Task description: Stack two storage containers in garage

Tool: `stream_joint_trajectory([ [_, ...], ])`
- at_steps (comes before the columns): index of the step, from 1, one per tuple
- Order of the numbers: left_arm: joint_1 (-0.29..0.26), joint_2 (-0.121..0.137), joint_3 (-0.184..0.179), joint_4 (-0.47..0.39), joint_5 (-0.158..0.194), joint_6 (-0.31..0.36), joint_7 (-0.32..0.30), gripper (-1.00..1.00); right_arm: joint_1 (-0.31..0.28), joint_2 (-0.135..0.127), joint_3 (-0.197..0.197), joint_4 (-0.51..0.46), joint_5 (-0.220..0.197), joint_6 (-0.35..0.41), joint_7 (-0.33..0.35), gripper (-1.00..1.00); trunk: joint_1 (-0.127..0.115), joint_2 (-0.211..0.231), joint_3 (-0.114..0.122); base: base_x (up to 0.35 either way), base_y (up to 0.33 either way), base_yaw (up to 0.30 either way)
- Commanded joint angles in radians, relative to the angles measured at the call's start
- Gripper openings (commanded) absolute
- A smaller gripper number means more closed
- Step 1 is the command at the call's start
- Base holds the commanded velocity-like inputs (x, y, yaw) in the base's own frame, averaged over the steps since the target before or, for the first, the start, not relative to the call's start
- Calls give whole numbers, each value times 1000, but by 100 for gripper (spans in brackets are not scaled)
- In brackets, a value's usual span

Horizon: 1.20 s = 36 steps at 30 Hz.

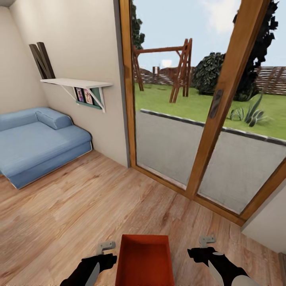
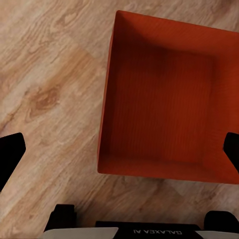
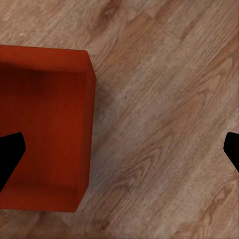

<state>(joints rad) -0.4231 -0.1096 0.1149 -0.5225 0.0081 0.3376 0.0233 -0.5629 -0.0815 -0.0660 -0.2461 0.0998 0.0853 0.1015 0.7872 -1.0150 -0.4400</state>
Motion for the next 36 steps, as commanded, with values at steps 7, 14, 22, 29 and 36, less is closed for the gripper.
stream_joint_trajectory([
  [7, 0, -1, 5, -2, 1, 6, 1, 100, 0, 0, -8, -2, 10, 5, 6, 100, 27, -50, -34, 0, 0, 4],
  [14, 0, -4, 5, -2, 1, 6, 1, 100, 0, 0, -7, -2, 11, 5, 6, 100, 54, -99, -68, 0, 0, 0],
  [22, 0, -4, 5, -2, -1, 5, 3, 100, 0, 0, -8, -1, 9, 5, 10, 100, 84, -155, -106, 0, 0, 0],
  [29, 0, -12, 5, -2, 3, 5, 63, 100, 1, 0, -8, 28, 7, -21, 48, 100, 111, -204, -139, 0, 0, 0],
  [36, 0, -15, 5, -2, 6, -3, 80, 100, 1, 0, -8, 32, 6, -36, 50, 100, 138, -253, -172, 0, 0, 0],
])
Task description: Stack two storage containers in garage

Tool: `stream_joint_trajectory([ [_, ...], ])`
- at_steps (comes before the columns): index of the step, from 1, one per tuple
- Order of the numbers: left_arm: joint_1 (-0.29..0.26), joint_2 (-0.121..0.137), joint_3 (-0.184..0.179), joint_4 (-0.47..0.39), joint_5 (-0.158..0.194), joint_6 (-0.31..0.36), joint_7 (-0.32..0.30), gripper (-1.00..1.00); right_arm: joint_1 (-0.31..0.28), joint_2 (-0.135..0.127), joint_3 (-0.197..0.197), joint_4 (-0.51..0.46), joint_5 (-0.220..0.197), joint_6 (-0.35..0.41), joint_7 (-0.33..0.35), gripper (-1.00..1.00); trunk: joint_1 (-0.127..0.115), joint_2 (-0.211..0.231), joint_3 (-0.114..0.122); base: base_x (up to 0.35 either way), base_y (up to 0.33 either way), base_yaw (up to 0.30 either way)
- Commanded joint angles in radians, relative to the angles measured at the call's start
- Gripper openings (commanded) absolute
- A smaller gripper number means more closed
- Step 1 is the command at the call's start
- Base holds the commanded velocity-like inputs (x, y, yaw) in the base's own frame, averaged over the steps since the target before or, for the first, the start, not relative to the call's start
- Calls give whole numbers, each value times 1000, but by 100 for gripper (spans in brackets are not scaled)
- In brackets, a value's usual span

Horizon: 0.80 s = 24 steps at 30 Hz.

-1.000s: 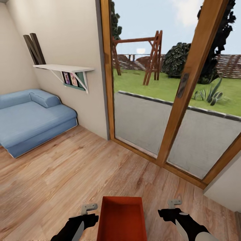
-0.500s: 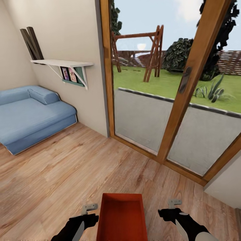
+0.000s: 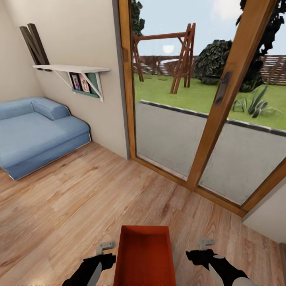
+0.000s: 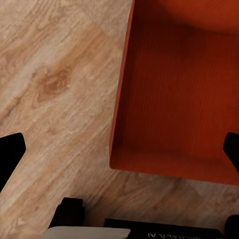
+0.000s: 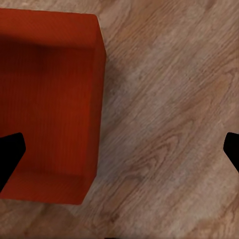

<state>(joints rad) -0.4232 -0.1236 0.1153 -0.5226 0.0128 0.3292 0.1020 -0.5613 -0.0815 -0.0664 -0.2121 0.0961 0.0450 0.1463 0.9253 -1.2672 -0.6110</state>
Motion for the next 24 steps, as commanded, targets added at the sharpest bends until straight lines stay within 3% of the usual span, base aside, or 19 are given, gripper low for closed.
stream_joint_trajectory([
  [1, 0, -1, 4, -2, 2, 1, 2, 100, 0, 0, -7, -1, 10, 5, 5, 100, 4, -8, -6, 0, 0, 0],
  [4, 0, -1, 6, -1, 0, -63, 2, 100, 0, 0, -7, 9, 11, 3, 6, 100, 15, -29, -20, 0, 0, 0],
  [8, 0, -1, 6, -1, -2, -89, 2, 100, 0, 0, -7, 11, 11, 3, 6, 100, 31, -57, -39, 0, 0, 0],
  [15, 0, -2, 6, 1, -1, -95, -4, 100, 0, 0, -7, 30, 11, -22, 7, 100, 58, -106, -72, 0, 0, 0],
  [24, 0, -2, 4, 1, -1, -83, -13, 100, 0, 0, -7, 40, 12, -45, 7, 100, 58, -106, -79, 0, 0, 0],
])
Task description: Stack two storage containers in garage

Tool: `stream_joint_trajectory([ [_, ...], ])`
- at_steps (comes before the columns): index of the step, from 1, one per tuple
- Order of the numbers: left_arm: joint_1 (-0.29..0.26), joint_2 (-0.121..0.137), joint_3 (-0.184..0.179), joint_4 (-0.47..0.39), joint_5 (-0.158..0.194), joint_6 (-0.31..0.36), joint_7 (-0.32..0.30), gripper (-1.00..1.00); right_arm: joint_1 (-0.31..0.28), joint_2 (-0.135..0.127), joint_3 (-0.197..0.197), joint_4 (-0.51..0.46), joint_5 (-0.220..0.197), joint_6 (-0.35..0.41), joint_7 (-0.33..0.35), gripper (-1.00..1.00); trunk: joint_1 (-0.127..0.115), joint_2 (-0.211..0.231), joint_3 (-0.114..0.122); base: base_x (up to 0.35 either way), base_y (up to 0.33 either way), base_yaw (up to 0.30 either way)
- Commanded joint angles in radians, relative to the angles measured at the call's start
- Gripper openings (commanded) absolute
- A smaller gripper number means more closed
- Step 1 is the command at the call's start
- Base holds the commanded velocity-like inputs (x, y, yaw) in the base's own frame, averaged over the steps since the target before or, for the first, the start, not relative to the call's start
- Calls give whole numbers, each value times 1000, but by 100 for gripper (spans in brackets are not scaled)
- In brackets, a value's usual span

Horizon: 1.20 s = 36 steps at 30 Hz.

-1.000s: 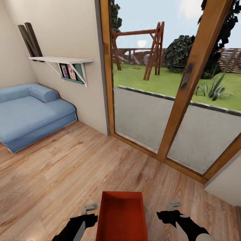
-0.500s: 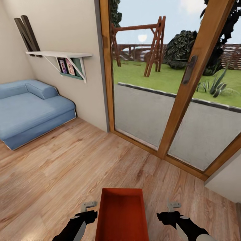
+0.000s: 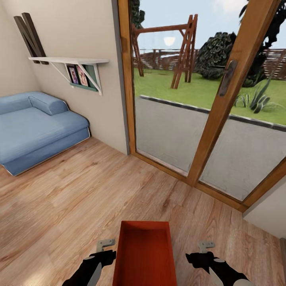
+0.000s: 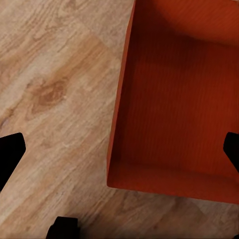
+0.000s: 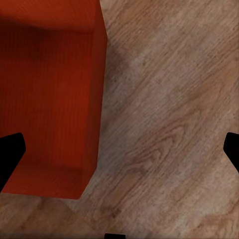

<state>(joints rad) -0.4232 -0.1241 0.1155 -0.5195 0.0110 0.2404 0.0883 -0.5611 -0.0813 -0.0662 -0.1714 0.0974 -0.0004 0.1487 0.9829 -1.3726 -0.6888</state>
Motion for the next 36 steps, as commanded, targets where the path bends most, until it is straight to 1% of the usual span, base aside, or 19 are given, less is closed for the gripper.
stream_joint_trajectory([
  [1, 0, -1, 4, -2, 1, 6, 1, 100, 0, 0, -7, 0, 10, 0, 5, 100, 0, 0, -1, 0, 0, 0],
  [9, 0, -2, 5, -1, 1, 6, 1, 100, 0, 0, -7, 0, 10, 0, 5, 100, 0, 0, -1, 0, 0, 0],
  [14, 0, -2, 3, 14, 1, 6, 1, 100, 0, 0, -7, 1, 10, 0, 7, 100, 19, -35, -17, 0, 0, 0],
  [15, 0, -2, 1, 26, 1, 7, 1, 100, 0, 0, -7, 1, 10, 0, 21, 100, 23, -42, -20, 0, 0, 0],
  [19, 0, -2, 0, 29, 1, 8, 1, 100, 0, 0, -7, 1, 10, 0, 37, 100, 38, -70, -32, 0, 0, 0],
  [22, 0, -7, 0, 31, 1, 9, 1, 100, 0, 0, -7, 1, 10, 0, 42, 100, 50, -91, -43, 0, 0, 0],
  [28, 0, -30, -2, 40, 0, 10, 3, 100, 0, 0, -8, 2, 10, 0, 44, 100, 73, -133, -70, 0, 0, 0],
  [36, 0, -33, -2, 41, 0, 10, 4, 100, 0, 0, -7, 3, 10, 0, 45, 100, 103, -189, -108, 0, 0, 0],
])
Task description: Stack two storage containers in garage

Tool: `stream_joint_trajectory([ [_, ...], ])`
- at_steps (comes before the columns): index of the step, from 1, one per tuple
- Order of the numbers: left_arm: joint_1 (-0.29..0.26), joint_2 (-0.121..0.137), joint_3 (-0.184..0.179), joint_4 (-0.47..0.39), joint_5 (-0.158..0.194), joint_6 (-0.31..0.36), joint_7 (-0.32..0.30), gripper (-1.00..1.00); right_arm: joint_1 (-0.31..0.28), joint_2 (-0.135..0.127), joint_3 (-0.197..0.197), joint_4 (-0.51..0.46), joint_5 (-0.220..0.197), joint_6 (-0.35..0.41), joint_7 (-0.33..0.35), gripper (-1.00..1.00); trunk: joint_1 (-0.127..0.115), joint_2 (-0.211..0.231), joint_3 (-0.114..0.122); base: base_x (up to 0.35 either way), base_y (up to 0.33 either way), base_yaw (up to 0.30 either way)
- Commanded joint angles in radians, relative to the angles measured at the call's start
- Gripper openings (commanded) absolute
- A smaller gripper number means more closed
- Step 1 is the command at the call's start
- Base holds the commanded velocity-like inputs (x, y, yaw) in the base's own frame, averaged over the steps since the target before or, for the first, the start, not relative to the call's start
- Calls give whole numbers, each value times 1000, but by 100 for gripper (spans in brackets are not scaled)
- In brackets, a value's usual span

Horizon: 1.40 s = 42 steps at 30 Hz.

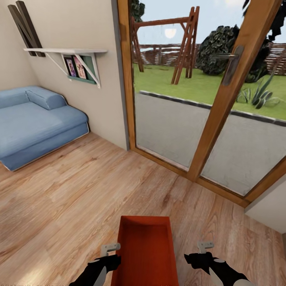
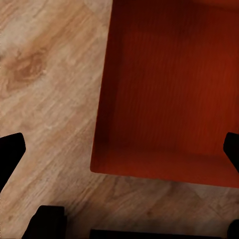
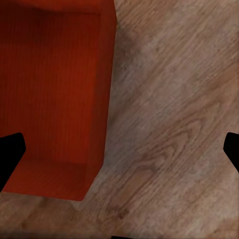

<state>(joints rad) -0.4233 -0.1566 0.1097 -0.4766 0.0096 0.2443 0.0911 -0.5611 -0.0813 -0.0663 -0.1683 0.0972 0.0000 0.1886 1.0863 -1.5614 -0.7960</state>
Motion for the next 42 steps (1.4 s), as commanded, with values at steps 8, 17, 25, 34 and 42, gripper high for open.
stream_joint_trajectory([
  [8, 0, 5, 4, -2, 0, 6, 5, 100, 0, 0, -7, 17, 10, 0, 31, 100, 31, -57, -39, 0, 0, 0],
  [17, 0, 8, 4, -2, -2, 6, 8, 100, 0, 0, -7, 23, 10, -1, 35, 100, 65, -120, -82, 0, 0, 0],
  [25, 0, 9, 4, -2, -2, 6, 9, 100, 0, 0, -7, 24, 11, -1, 35, 100, 96, -176, -119, 0, 0, 0],
  [34, 0, 9, 4, -2, -2, 6, 9, 100, 0, 0, -7, 24, 10, -1, 35, 100, 130, -239, -162, 0, 0, 0],
  [42, 0, 10, 4, -2, -2, 6, 4, 100, 0, 0, -7, 28, 11, -1, 35, 100, 150, -274, -189, 0, 0, 0],
])
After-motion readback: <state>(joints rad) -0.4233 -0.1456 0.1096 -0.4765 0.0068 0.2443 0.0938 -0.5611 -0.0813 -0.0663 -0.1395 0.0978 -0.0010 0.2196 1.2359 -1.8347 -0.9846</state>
